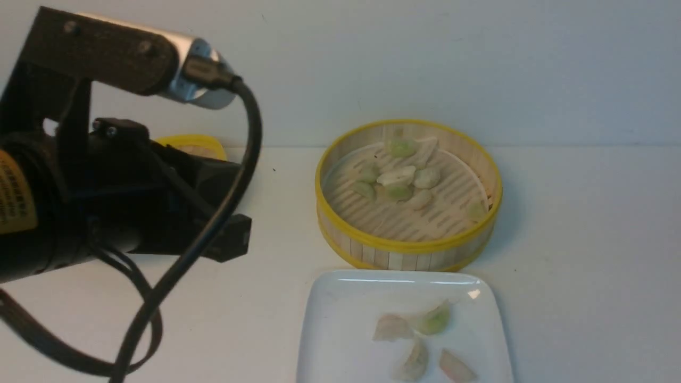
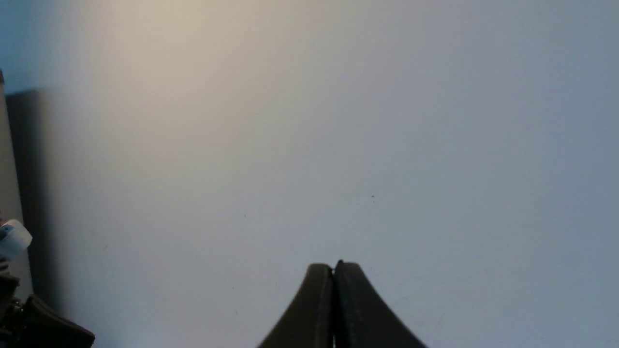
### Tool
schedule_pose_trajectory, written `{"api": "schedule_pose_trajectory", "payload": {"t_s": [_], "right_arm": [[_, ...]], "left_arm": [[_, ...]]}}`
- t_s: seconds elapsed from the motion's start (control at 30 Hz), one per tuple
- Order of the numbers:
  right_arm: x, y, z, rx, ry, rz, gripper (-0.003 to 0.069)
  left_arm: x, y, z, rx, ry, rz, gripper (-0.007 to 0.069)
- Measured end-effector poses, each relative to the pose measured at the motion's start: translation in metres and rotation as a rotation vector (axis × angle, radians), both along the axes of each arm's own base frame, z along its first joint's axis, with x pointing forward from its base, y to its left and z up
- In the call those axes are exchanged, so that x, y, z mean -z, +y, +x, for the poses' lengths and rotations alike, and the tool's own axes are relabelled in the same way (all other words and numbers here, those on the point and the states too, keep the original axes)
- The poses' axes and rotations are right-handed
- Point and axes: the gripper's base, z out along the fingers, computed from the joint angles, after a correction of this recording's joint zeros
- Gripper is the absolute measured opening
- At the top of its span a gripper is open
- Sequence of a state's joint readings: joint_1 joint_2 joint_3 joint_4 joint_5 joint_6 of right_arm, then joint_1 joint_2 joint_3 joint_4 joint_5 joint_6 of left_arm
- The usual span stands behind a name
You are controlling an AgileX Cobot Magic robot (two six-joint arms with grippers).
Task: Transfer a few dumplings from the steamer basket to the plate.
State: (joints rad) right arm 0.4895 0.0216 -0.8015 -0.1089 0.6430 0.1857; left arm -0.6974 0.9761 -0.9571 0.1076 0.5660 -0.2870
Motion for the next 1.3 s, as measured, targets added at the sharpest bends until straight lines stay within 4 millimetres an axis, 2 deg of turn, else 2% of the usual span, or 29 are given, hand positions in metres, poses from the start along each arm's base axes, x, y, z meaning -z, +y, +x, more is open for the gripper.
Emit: {"api": "schedule_pose_trajectory", "payload": {"t_s": [0.03, 0.13, 0.3, 0.43, 0.57, 0.7, 0.8, 1.0, 1.3], "right_arm": [[0.016, 0.003, 0.006, -0.002, -0.004, 0.003, -0.0013], [0.032, 0.012, 0.02, -0.016, 0.009, 0.022, -0.0014], [0.033, 0.015, 0.023, -0.047, -0.013, 0.073, -0.0015], [0.033, 0.015, 0.023, -0.05, -0.025, 0.082, -0.0015], [0.033, 0.015, 0.023, -0.049, -0.024, 0.081, -0.0015], [0.033, 0.015, 0.023, -0.049, -0.024, 0.081, -0.0015], [0.033, 0.015, 0.023, -0.049, -0.024, 0.081, -0.0015], [0.033, 0.015, 0.023, -0.049, -0.024, 0.081, -0.0015], [0.033, 0.015, 0.023, -0.049, -0.024, 0.08, -0.0015]], "left_arm": [[0.002, -0.002, 0.002, 0.001, 0.002, 0.002, -0.0006], [0.002, -0.002, 0.003, 0.005, -0.007, 0.016, -0.0006], [0.0, 0.01, -0.006, -0.006, -0.014, 0.068, -0.0006], [0.001, 0.046, -0.043, -0.051, -0.073, 0.057, -0.0006], [0.015, 0.078, -0.073, -0.11, -0.14, 0.011, -0.0006], [0.033, 0.102, -0.094, -0.168, -0.239, -0.05, -0.0006], [0.037, 0.114, -0.104, -0.195, -0.325, -0.097, -0.0006], [0.034, 0.126, -0.117, -0.211, -0.397, -0.174, -0.0006], [0.033, 0.128, -0.119, -0.217, -0.42, -0.169, -0.0006]]}}
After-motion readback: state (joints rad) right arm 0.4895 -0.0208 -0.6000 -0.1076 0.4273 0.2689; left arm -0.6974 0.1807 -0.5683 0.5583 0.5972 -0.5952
